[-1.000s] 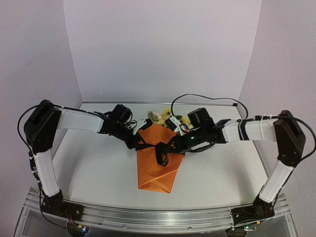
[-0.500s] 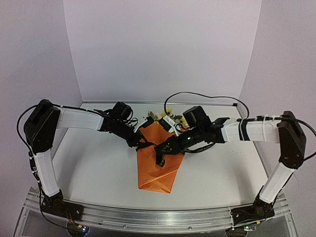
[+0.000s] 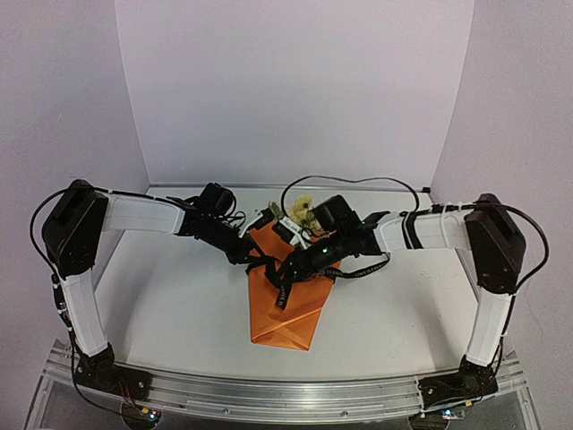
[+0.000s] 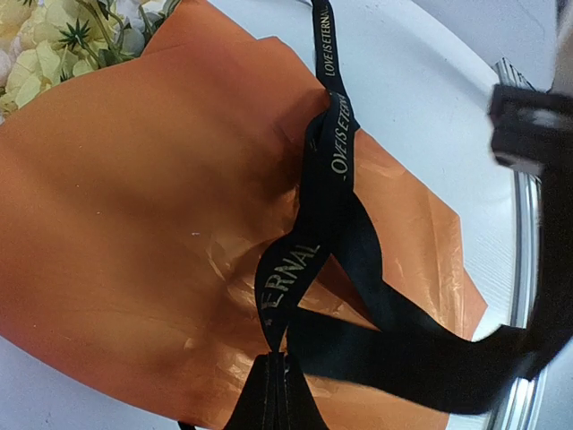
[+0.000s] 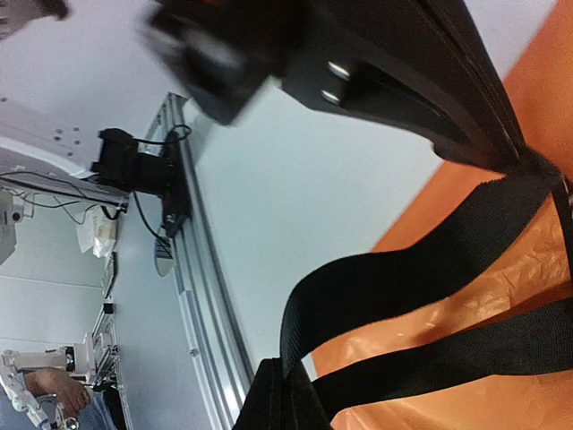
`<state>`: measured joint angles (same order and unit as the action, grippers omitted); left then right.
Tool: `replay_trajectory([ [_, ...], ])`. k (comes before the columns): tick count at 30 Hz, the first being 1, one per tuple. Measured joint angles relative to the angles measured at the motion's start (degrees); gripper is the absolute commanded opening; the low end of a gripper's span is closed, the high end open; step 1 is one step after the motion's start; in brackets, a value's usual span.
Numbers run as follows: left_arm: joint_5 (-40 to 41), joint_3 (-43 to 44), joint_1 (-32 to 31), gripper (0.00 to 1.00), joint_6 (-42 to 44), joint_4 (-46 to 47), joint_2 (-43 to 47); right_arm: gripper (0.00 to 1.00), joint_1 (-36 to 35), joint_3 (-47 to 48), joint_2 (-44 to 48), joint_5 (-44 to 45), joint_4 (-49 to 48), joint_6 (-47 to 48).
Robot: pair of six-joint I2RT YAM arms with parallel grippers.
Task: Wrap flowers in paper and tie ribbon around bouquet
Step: Cross the ribbon over the folded bouquet.
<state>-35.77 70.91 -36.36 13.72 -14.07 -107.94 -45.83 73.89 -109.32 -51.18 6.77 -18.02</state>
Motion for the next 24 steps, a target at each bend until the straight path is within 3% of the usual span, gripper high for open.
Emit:
replay_trajectory([
  [6, -0.3, 0.0, 0.0, 0.00, 0.0, -0.5, 0.2, 0.00, 0.6, 0.5, -3.8, 6.5, 4.8, -0.4],
  [16, -0.7, 0.0, 0.0, 0.00, 0.0, -1.1, 1.8, 0.00, 0.0, 11.9, -6.4, 19.7, 17.4, 3.5],
  [24, -0.9, 0.0, 0.0, 0.00, -0.1, -1.1, 4.4, 0.00, -1.8, 14.7, -9.8, 27.8, 24.3, 4.9],
])
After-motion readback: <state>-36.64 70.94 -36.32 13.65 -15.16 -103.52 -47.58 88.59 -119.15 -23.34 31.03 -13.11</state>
